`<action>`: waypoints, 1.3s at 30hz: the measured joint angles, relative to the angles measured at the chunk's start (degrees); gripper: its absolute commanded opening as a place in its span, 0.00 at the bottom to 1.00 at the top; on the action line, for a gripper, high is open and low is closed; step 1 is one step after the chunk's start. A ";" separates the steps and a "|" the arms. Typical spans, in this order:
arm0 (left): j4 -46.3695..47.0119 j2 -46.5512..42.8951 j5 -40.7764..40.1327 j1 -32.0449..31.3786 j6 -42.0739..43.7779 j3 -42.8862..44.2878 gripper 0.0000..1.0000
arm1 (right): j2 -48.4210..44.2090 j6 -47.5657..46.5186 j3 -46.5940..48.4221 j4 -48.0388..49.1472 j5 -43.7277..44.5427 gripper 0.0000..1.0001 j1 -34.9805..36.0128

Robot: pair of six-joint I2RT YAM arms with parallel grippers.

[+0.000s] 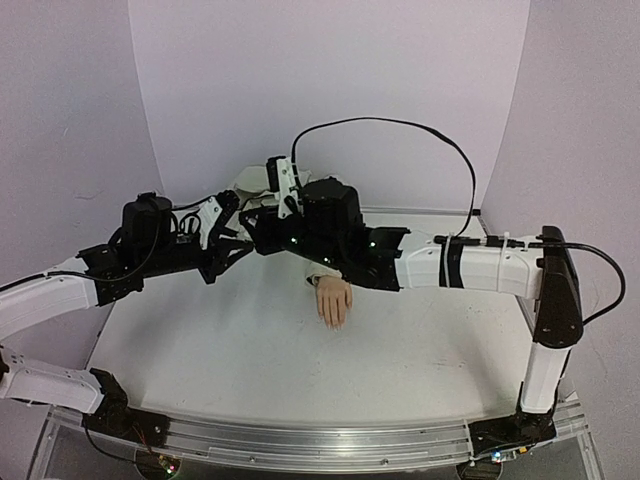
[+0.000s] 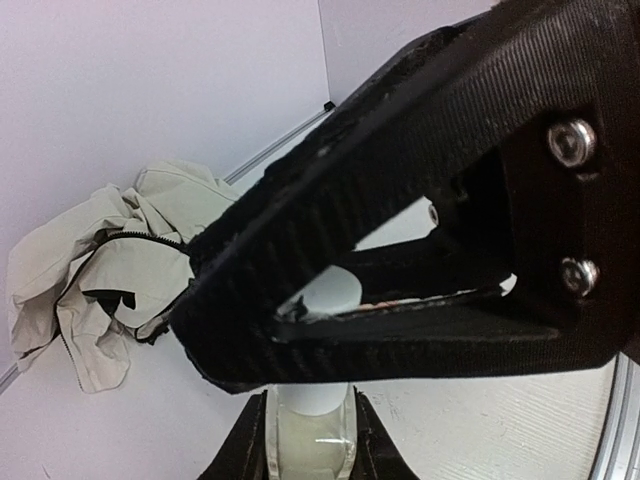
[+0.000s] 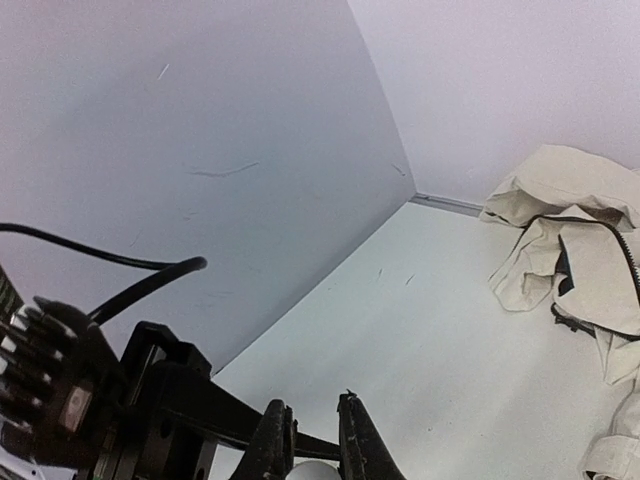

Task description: Paint the nails

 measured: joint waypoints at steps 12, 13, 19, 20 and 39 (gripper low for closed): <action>-0.76 -0.50 4.70 2.62 -0.04 -0.04 1.00 | -5.70 -0.15 -9.73 2.43 2.40 0.00 0.63; -0.76 -0.90 5.90 2.64 0.07 -0.09 0.99 | -7.13 -0.90 -12.24 3.61 1.46 0.00 -0.26; -0.59 -6.19 9.49 3.08 0.85 -0.13 0.99 | -11.43 -6.69 -24.68 7.34 -1.62 0.00 -5.25; -0.46 -6.95 9.75 3.08 1.05 -0.13 0.99 | -11.39 -7.50 -25.92 7.56 -2.58 0.00 -5.40; 0.28 -7.52 -18.21 6.75 -2.64 -0.76 0.99 | 0.90 -16.55 -35.30 16.22 -13.07 0.00 4.50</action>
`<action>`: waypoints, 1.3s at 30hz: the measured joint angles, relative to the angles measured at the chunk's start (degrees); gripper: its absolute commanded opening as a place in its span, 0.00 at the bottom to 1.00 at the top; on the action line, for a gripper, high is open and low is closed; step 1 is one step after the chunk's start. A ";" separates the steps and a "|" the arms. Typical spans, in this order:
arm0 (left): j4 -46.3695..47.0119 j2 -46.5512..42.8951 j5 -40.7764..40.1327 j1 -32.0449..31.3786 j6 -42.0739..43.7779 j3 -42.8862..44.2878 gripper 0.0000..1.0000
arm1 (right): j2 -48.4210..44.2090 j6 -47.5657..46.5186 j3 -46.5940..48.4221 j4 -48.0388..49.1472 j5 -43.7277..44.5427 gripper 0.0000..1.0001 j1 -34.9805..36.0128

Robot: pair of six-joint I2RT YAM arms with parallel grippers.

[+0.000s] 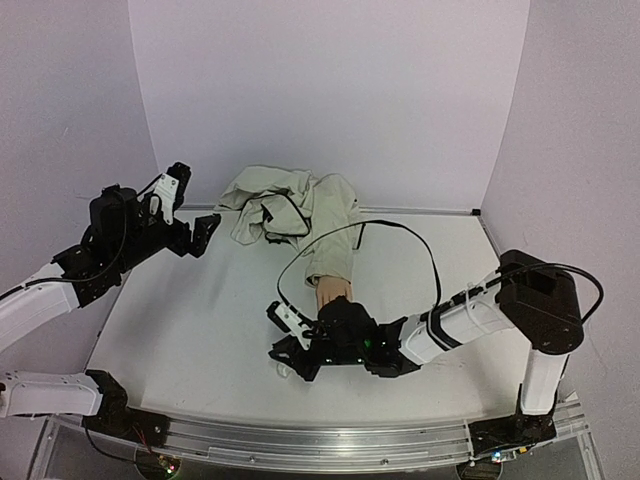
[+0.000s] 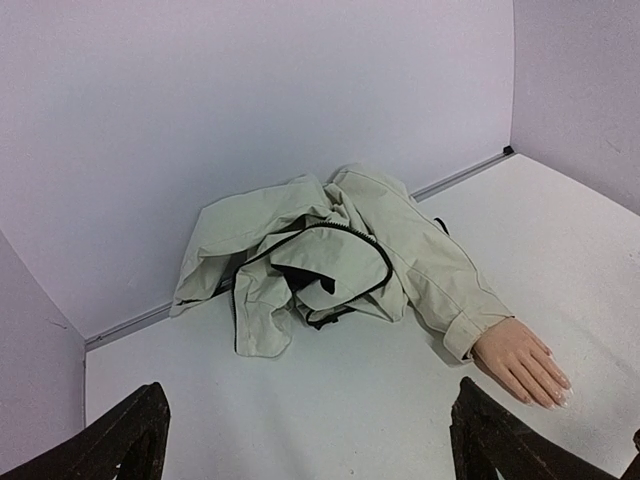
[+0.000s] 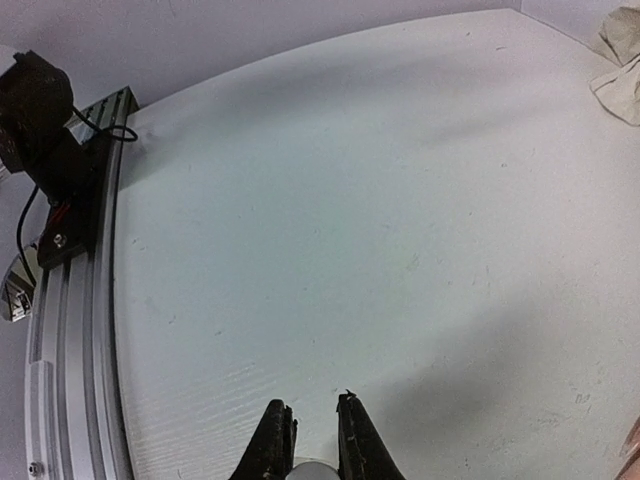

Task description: Paint the nails

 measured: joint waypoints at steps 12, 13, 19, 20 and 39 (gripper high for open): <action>0.00 0.07 0.07 2.08 -2.27 0.00 0.99 | 0.46 0.04 -9.84 11.21 7.39 0.12 3.23; 0.00 0.07 0.09 2.14 -2.47 0.00 0.99 | 0.46 0.15 -10.40 12.15 7.93 0.16 3.37; 0.00 0.44 0.57 2.56 -3.10 0.00 0.99 | 0.46 1.73 -12.59 13.70 11.39 0.59 3.82; 0.00 0.61 0.79 2.71 -3.26 0.00 0.99 | 0.44 2.08 -12.83 13.29 12.31 0.66 3.82; 0.00 2.29 4.46 17.03 -9.03 0.00 1.00 | -26.67 8.55 -12.24 -1.97 19.10 0.98 -20.70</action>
